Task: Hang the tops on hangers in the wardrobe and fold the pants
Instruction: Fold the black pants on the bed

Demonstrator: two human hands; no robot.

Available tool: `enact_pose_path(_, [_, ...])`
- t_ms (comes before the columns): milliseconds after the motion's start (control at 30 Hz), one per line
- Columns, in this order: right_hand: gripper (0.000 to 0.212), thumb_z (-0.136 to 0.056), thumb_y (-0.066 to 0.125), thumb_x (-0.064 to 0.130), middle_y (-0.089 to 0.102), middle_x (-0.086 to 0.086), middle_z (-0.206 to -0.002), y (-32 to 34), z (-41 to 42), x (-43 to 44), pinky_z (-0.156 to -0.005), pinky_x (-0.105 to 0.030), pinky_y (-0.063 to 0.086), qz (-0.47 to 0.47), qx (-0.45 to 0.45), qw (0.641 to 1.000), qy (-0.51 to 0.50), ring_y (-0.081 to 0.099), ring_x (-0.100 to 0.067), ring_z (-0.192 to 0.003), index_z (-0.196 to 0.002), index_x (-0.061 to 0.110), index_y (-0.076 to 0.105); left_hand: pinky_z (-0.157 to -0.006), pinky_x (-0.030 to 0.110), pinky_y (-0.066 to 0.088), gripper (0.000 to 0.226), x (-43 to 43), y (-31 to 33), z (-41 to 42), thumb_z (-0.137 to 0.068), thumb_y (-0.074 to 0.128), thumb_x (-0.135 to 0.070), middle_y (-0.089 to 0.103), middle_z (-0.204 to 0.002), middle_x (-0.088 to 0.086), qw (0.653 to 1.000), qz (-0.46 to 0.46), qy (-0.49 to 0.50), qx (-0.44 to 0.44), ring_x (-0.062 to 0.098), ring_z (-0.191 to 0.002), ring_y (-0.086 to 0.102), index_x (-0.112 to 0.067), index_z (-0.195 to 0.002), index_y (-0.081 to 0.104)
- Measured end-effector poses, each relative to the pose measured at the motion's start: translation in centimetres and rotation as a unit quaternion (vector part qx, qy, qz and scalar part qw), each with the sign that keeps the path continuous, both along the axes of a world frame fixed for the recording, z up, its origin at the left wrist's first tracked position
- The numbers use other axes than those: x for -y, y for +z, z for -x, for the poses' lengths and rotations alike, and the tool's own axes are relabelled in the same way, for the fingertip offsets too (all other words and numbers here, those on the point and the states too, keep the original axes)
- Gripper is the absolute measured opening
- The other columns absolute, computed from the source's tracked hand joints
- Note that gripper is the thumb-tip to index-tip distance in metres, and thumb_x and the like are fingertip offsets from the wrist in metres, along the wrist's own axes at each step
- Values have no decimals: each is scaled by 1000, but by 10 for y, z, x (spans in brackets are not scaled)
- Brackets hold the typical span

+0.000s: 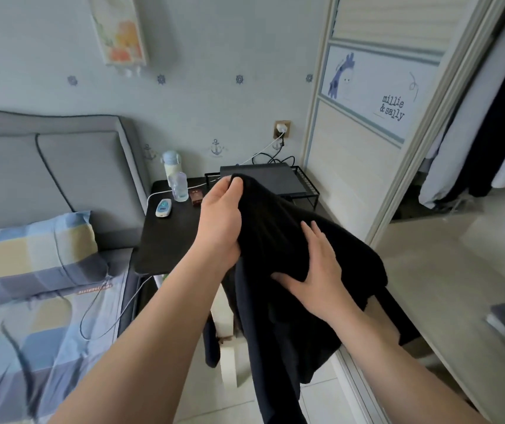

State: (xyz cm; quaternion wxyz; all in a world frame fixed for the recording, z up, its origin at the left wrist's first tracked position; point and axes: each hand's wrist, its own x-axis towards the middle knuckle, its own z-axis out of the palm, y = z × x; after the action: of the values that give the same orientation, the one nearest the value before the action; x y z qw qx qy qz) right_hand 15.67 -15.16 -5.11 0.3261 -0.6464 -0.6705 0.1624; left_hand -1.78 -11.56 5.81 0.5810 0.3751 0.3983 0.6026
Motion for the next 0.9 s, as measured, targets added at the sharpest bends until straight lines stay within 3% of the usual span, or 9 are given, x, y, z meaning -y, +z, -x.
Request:
enact_pose_path(167, [55, -91, 70, 34, 28, 4, -162, 9, 39, -17, -116, -58, 29, -59, 20, 998, -10, 21, -20, -151, -142, 28, 50, -70, 34, 62, 14, 16, 49, 91, -103, 57, -24, 76, -86, -2, 984, -44, 139, 101, 14, -80, 74, -19, -99, 69])
enact_pose_path(267, [19, -95, 65, 33, 41, 2, -155, 21, 84, -25, -115, -54, 33, -74, 0, 996, 40, 31, -20, -147, -111, 25, 70, -84, 40, 62, 30, 39, 74, 161, -101, 61, -27, 76, -113, 1, 965, -60, 227, 117, 17, -99, 74, -19, -129, 66])
enact_pose_path(333, [35, -95, 61, 47, 34, 7, -158, 36, 132, -19, -121, -45, 26, -17, -44, 991, 128, 24, -14, -150, -126, 30, 64, -84, 40, 61, 25, 61, 84, 199, -101, 61, -28, 76, -112, 2, 956, -83, 260, 108, 19, -99, 74, -22, -123, 71])
enact_pose_path(400, [54, -93, 54, 59, 30, 13, -160, 52, 189, -3, -124, -41, 21, 60, -115, 958, 254, 22, -5, -149, -142, 37, 51, -80, 38, 62, 24, 86, 89, 231, -102, 59, -27, 79, -98, -1, 951, -101, 280, 80, 17, -92, 75, -29, -94, 82])
enact_pose_path(467, [58, -89, 53, 67, 44, 19, -152, 62, 242, 21, -120, -33, 31, 129, -218, 885, 390, 35, 1, -142, -142, 45, 48, -80, 38, 62, 37, 112, 89, 263, -104, 54, -25, 78, -89, 0, 943, -111, 309, 51, 17, -84, 75, -27, -79, 81])
enact_pose_path(567, [45, -86, 62, 68, 62, 23, -131, 64, 315, 58, -101, -15, 45, 197, -270, 792, 511, 55, 3, -125, -128, 56, 54, -79, 40, 58, 34, 149, 80, 310, -106, 48, -18, 71, -87, 8, 932, -129, 338, 15, 22, -81, 68, -18, -88, 76])
enact_pose_path(667, [36, -83, 73, 52, 72, 11, -114, 51, 388, 87, -97, -35, 53, 207, -229, 797, 519, 66, -8, -110, -117, 42, 63, -77, 40, 58, 32, 188, 62, 353, -106, 47, -13, 68, -86, 11, 919, -115, 376, -13, 24, -79, 67, -13, -91, 75])
enact_pose_path(767, [12, -93, 57, 30, 73, 1, -85, 38, 442, 98, -82, -48, 57, 170, -180, 836, 489, 69, -18, -84, -94, 24, 67, -83, 43, 60, 37, 229, 42, 397, -105, 48, -11, 73, -89, 10, 898, -89, 428, -39, 25, -84, 71, -18, -85, 78])
enact_pose_path(900, [20, -101, 53, 29, 71, -4, -78, 40, 492, 94, -56, -48, 61, 199, -185, 826, 494, 71, -26, -73, -87, 26, 67, -69, 29, 59, 27, 289, 15, 463, -99, 52, -6, 77, -96, 4, 842, -21, 529, -105, 20, -88, 74, -19, -99, 76])
